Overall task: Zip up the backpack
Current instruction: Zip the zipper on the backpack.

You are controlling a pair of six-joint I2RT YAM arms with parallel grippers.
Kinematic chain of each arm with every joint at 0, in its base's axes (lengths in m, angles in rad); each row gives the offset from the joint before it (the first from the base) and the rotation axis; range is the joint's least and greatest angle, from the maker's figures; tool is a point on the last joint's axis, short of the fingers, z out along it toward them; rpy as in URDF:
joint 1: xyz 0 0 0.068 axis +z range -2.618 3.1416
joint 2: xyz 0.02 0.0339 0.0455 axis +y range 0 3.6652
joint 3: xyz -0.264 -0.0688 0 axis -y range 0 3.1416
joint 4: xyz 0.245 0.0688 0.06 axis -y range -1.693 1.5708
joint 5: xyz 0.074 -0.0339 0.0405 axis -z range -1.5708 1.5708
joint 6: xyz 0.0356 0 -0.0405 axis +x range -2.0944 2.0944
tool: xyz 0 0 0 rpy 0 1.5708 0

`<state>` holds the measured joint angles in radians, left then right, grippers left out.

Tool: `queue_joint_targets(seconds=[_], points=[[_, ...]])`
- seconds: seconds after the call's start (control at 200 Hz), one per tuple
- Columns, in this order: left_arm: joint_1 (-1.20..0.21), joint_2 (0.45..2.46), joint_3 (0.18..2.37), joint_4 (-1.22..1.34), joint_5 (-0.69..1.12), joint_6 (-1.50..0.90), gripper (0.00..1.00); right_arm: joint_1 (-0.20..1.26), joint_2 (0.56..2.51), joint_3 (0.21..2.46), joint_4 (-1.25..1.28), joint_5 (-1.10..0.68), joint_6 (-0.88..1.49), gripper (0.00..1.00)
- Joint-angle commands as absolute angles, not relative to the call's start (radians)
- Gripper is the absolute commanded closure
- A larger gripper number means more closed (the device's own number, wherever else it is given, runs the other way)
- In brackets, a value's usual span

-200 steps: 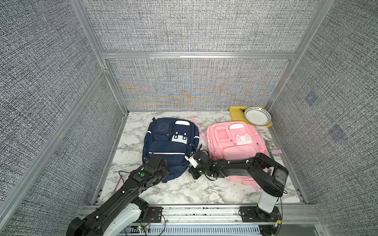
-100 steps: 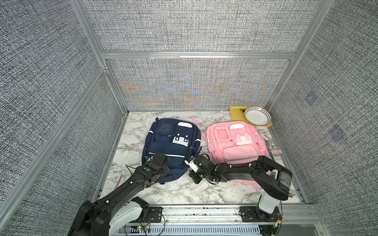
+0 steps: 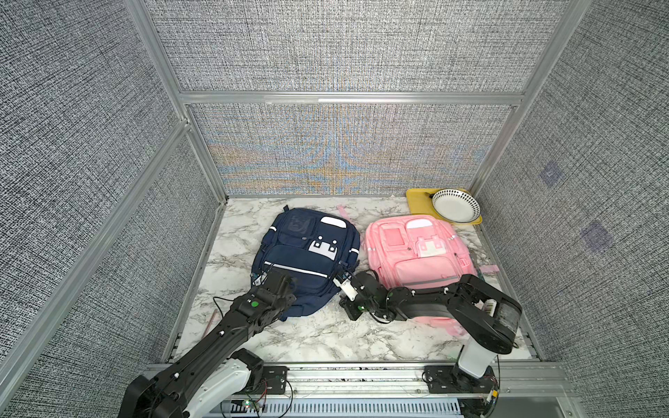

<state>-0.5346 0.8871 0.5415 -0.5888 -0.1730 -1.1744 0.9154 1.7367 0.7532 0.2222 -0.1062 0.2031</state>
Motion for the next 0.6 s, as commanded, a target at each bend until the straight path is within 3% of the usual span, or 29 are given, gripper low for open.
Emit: queue_joint_targets(seconds=[0.0,0.591], points=[[-0.521,0.840,0.541,-0.658,-0.205,-1.139,1.00,0.881,1.732,0.739,0.123,-0.053,0.188,1.00],[-0.460,0.664,0.515,-0.723,-0.078,-1.144,1.00,0.627,1.810,0.876,0.103,-0.097,0.087,1.00]])
